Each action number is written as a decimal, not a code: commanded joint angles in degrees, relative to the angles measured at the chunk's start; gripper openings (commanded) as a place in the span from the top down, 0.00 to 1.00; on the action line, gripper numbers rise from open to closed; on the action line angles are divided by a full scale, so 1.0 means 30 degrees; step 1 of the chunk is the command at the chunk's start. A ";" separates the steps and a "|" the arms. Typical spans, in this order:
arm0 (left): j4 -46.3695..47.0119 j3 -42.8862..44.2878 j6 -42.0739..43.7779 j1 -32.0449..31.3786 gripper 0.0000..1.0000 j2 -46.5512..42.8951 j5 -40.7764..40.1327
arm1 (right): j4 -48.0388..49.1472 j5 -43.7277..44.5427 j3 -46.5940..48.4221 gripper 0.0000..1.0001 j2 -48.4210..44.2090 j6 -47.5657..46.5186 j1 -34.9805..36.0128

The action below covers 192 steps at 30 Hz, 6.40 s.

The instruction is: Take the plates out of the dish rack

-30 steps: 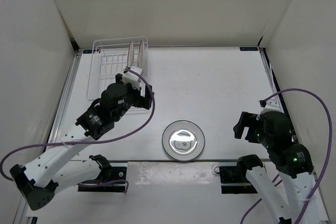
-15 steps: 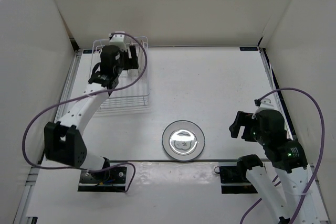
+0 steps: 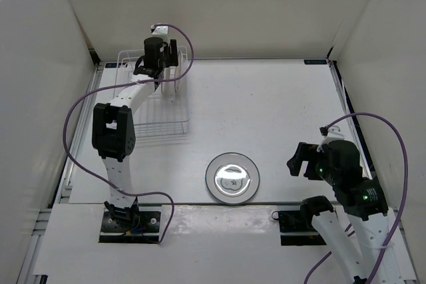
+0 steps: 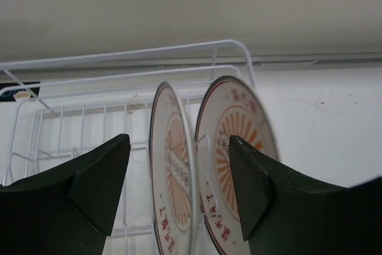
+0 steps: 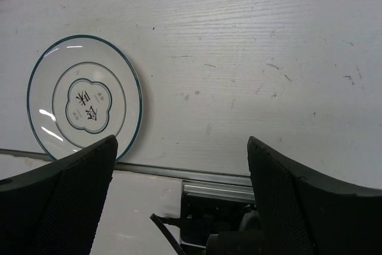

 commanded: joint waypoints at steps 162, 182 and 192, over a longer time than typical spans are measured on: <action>-0.4594 -1.2630 1.3348 -2.7133 0.00 -2.5390 -1.5433 | 0.1407 -0.0902 -0.0946 0.10 -0.1528 -0.0068 0.0097; -1.3130 -0.6598 1.2057 -2.6871 0.00 -1.9029 -0.5753 | 0.1290 -0.0932 -0.1005 0.10 -0.1967 -0.0068 0.0125; -1.4468 -0.7063 0.9626 -2.2187 0.00 -1.7270 -0.0383 | 0.1349 -0.1049 -0.1063 0.10 -0.1938 -0.0098 0.0096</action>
